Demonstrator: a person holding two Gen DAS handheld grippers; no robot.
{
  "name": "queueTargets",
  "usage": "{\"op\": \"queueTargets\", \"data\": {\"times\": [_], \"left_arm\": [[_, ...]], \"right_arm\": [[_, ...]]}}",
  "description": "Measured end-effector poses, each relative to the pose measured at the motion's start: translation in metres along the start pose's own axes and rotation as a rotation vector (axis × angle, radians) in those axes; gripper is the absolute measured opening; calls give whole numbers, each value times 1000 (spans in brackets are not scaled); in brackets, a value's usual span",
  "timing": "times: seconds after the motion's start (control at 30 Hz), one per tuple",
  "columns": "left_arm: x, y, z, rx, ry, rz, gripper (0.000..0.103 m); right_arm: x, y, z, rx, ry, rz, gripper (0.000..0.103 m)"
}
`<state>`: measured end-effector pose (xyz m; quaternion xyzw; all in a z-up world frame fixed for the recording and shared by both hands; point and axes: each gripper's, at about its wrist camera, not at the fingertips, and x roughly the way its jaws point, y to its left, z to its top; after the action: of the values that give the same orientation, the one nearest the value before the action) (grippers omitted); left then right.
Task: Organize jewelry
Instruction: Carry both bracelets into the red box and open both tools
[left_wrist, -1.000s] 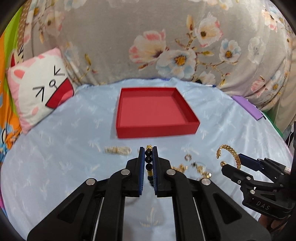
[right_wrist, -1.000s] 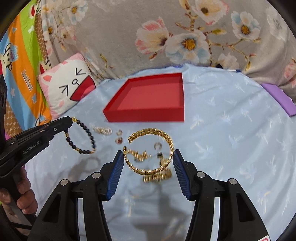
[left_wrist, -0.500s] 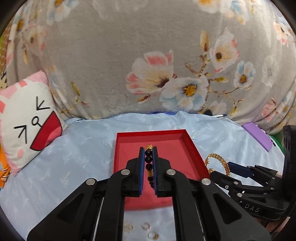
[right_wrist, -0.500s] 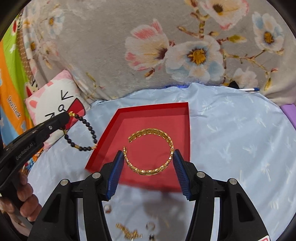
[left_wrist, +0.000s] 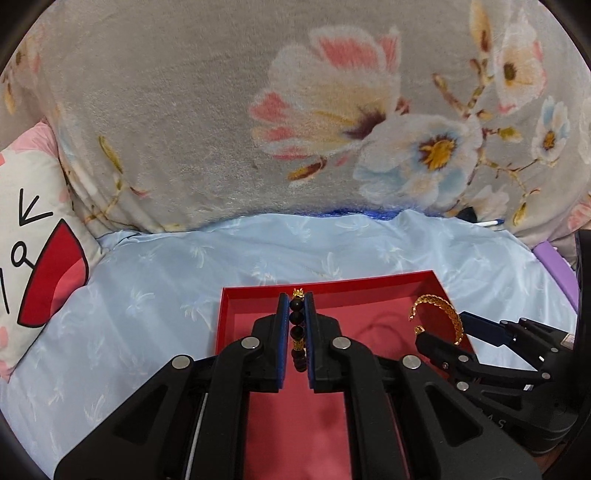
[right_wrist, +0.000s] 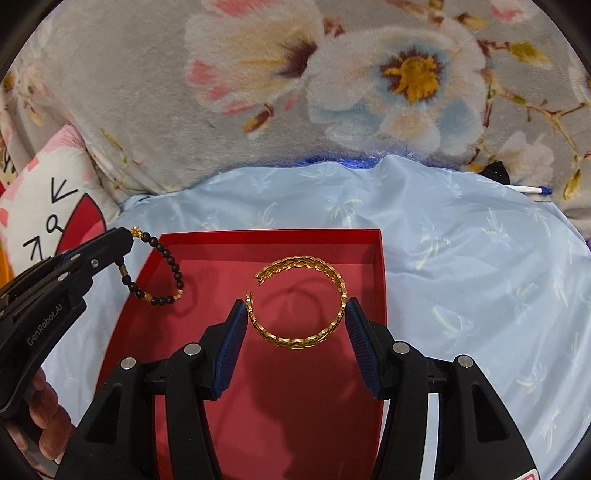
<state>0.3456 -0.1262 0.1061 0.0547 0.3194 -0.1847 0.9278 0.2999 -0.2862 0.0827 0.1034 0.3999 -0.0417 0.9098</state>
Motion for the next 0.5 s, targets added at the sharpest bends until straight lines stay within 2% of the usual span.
{"op": "queueTargets", "data": {"times": [0.27, 0.33, 0.4, 0.47, 0.5], "left_arm": [[39, 11, -3, -37, 50, 38, 8], [41, 14, -4, -54, 56, 48, 16], [37, 17, -5, -67, 46, 59, 48], [24, 18, -6, -66, 5, 86, 56], [17, 18, -6, -62, -4, 92, 57]], "right_arm": [[28, 8, 4, -53, 45, -62, 54], [26, 8, 5, -56, 33, -72, 60], [19, 7, 5, -48, 8, -69, 62], [7, 4, 3, -35, -18, -59, 62], [1, 3, 2, -27, -27, -50, 62]]}}
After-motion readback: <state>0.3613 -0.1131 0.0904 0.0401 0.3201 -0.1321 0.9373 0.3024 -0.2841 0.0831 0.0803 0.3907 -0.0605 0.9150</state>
